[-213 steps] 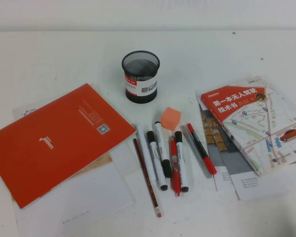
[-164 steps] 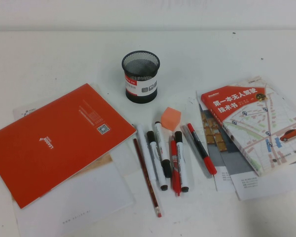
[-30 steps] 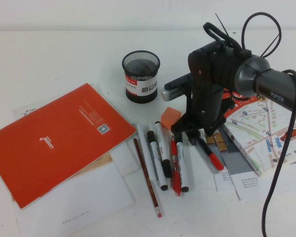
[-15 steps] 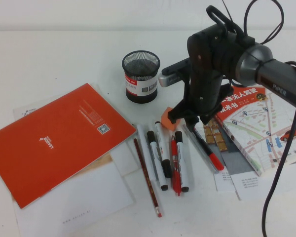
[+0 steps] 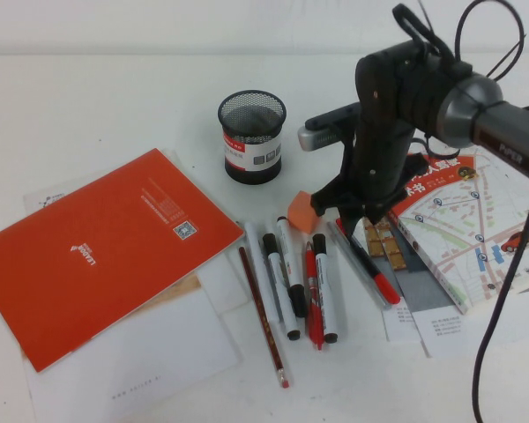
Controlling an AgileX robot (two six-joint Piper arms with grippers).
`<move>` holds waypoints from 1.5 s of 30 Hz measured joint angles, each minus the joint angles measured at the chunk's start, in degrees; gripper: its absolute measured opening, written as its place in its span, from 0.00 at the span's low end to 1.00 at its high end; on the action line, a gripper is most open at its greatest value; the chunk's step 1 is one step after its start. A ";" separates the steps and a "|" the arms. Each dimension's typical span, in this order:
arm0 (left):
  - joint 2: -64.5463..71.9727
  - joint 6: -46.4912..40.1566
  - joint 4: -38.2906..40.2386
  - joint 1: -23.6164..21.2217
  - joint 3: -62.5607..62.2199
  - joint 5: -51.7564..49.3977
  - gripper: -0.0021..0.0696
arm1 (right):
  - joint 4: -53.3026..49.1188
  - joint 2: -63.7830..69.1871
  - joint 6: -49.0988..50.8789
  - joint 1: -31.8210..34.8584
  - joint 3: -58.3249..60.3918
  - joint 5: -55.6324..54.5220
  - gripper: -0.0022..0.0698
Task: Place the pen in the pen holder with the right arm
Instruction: Pick up the pen on the table, then place the pen onto the pen holder
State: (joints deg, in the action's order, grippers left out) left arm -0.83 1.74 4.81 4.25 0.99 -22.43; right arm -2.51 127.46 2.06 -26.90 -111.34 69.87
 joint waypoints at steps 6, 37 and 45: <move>0.00 0.00 0.00 0.00 0.00 0.00 0.03 | 1.61 2.28 -2.06 0.00 -0.37 -0.28 0.42; 0.00 0.00 0.00 0.00 0.00 0.00 0.03 | 11.10 -18.86 -2.06 0.00 13.50 -22.53 0.11; 0.00 0.00 0.00 0.00 0.00 0.00 0.03 | 30.42 -33.03 -15.37 -4.17 48.13 -72.67 0.11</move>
State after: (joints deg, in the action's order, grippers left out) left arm -0.83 1.74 4.81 4.25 0.99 -22.43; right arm 27.91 94.42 -13.31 -31.08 -63.21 -2.80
